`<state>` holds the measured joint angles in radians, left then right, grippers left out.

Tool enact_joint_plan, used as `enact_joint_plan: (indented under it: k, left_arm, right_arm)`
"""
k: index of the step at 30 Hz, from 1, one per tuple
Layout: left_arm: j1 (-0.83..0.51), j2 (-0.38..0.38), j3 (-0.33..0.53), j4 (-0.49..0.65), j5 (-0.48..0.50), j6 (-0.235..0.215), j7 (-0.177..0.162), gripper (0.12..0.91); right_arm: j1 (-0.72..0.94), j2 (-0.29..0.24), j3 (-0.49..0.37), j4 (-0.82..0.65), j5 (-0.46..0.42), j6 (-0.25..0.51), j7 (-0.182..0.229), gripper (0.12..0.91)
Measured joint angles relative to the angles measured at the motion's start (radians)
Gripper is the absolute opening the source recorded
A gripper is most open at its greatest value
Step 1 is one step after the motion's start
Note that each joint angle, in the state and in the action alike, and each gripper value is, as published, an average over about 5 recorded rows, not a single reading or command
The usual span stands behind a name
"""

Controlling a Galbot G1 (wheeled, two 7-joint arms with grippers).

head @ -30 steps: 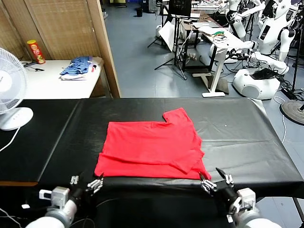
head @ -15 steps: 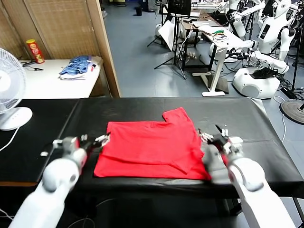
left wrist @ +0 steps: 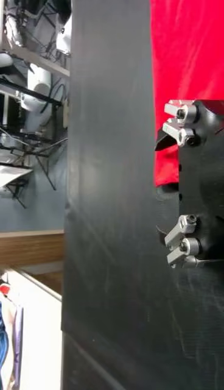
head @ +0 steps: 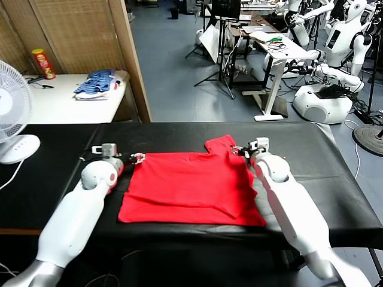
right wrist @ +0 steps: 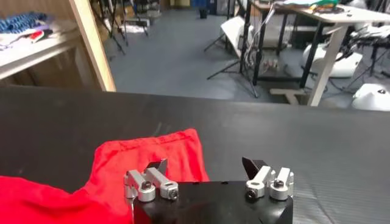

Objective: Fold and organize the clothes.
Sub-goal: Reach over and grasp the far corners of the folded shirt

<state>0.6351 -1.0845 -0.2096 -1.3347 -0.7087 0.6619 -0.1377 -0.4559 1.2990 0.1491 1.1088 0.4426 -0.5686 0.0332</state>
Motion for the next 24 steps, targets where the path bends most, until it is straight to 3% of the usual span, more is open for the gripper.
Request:
enact_joint_plan:
  k: [4,14,16,24]
  left_arm:
    - [-0.002,-0.005,-0.003,0.015,0.007,-0.007,0.009,0.710]
    - [0.019,0.005,-0.008,-0.019,0.007,-0.007,0.048,0.181]
    - [0.019,0.004,-0.008,-0.020,0.010,-0.010,0.050,0.128]
    - [0.026,0.010,-0.024,-0.043,0.018,-0.025,0.048,0.126]
  right_arm:
    - [0.007,0.016,0.005,-0.038,-0.008,0.005,-0.010,0.687]
    - [0.000,0.028,0.029,-0.049,0.005,0.033,-0.019,0.167]
    - [-0.006,0.028,0.038,-0.042,0.023,0.047,-0.017,0.126]
    - [-0.066,-0.013,0.069,0.071,0.071,0.087,-0.060,0.122]
